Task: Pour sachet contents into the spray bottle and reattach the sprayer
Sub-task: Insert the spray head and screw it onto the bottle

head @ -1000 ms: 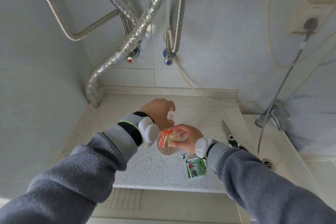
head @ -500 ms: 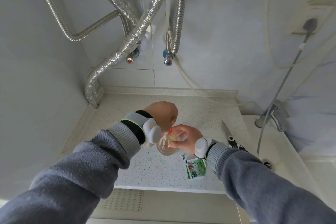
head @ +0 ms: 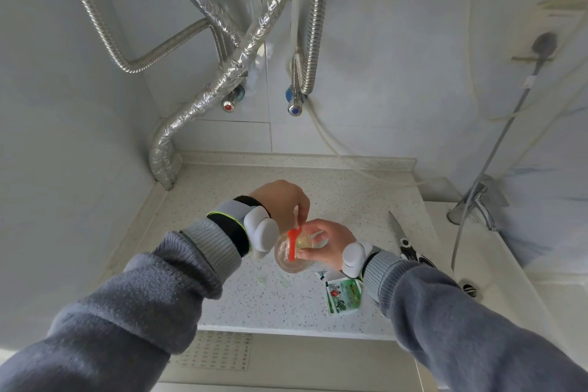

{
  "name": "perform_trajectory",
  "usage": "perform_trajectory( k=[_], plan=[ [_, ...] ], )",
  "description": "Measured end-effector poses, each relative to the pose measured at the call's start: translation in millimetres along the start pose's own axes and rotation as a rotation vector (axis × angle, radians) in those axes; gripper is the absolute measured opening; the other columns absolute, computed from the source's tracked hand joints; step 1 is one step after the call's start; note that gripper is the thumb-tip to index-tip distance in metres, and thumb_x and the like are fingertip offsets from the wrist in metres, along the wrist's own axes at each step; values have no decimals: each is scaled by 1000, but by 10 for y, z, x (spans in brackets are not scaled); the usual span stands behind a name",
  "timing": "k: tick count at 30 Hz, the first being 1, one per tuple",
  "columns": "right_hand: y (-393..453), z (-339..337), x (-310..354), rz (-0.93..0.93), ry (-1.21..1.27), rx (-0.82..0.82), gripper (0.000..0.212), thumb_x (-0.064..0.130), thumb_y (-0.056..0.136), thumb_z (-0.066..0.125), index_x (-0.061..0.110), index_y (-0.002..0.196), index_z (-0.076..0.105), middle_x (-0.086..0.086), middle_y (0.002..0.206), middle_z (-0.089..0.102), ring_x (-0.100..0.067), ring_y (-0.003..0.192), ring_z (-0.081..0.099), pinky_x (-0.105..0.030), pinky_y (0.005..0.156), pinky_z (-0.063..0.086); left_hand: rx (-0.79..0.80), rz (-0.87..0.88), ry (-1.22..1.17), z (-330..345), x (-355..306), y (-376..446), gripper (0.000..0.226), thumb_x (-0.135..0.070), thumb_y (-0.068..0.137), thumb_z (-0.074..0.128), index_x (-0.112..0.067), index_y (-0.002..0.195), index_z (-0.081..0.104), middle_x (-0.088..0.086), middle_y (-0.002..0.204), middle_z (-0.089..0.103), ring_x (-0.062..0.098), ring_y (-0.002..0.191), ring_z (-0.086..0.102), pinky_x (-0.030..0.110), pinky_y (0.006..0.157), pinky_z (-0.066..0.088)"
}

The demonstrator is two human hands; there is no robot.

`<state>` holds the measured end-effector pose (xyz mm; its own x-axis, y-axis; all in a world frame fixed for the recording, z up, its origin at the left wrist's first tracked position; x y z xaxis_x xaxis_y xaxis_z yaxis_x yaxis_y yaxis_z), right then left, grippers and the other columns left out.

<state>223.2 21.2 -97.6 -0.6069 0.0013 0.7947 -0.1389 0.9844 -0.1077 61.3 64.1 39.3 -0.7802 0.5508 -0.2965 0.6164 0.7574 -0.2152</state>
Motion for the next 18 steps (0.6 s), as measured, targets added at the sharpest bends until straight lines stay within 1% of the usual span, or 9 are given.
perform_trajectory(
  k=[1, 3, 6, 8, 10, 12, 15, 17, 18],
  plan=[
    [-2, -1, 1, -8, -8, -2, 70, 62, 59, 80, 37, 120, 59, 21, 111, 63, 3, 94, 60, -18, 74, 45, -6, 5, -34, 19, 25, 6, 37, 1, 76, 53, -29, 59, 64, -12, 120, 61, 12, 106, 56, 31, 89, 48],
    [9, -1, 24, -36, -30, -7, 73, 58, 61, 81, 35, 126, 56, 20, 116, 60, 5, 96, 57, -17, 75, 43, -26, 30, -76, 50, 72, -18, 30, -9, 79, 56, -28, 58, 65, -14, 132, 53, 8, 103, 52, 27, 86, 43],
    [32, 16, 119, -94, -58, -53, 68, 56, 64, 79, 35, 125, 55, 24, 114, 58, 6, 98, 56, -17, 76, 44, -107, 88, -110, 103, 110, -84, 18, -27, 79, 62, -36, 64, 59, -14, 132, 48, 6, 95, 54, 23, 78, 44],
    [55, 29, 228, -131, -65, -87, 51, 58, 71, 74, 35, 115, 62, 24, 107, 62, 7, 96, 57, -16, 77, 46, -165, 120, -150, 127, 115, -116, 17, -26, 77, 67, -38, 74, 56, -11, 126, 50, 5, 93, 56, 18, 75, 46],
    [64, 38, 321, -161, -56, -103, 28, 53, 79, 70, 45, 105, 64, 28, 104, 64, 8, 96, 60, -17, 79, 50, -208, 109, -179, 121, 127, -126, 23, -21, 77, 70, -33, 91, 57, -9, 118, 53, 6, 91, 60, 23, 76, 53],
    [60, 38, 374, -193, -28, -98, 18, 48, 82, 68, 58, 96, 61, 37, 103, 63, 10, 98, 62, -17, 83, 53, -202, 74, -202, 96, 148, -139, 27, -21, 81, 68, -32, 103, 58, -12, 110, 58, 7, 92, 63, 28, 77, 56],
    [72, 63, 360, -179, 29, -112, 24, 49, 78, 73, 48, 100, 65, 34, 95, 67, 10, 93, 65, -16, 82, 53, -146, 48, -210, 59, 178, -155, 35, -9, 83, 61, -29, 112, 61, -10, 110, 64, 7, 97, 64, 27, 80, 56],
    [95, 84, 348, -159, 71, -128, 40, 48, 72, 77, 37, 109, 65, 38, 101, 65, 13, 95, 64, -15, 82, 53, -130, 50, -202, 45, 184, -164, 44, 3, 80, 55, -26, 112, 63, -8, 108, 68, 5, 95, 64, 19, 79, 53],
    [101, 94, 355, -161, 69, -132, 43, 49, 71, 78, 38, 110, 65, 41, 106, 62, 14, 96, 63, -15, 82, 53, -128, 55, -191, 42, 188, -167, 46, 6, 79, 53, -26, 110, 65, -9, 106, 69, 5, 93, 64, 13, 76, 49]
  ],
)
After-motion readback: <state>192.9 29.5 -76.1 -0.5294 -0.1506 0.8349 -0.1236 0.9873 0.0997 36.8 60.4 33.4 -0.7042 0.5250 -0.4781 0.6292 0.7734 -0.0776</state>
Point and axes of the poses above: each hand's wrist, its own y-axis towards the middle knuckle, its own z-axis out of the palm, x = y × z, the point moved 1 cm from there along y, towards the middle knuckle
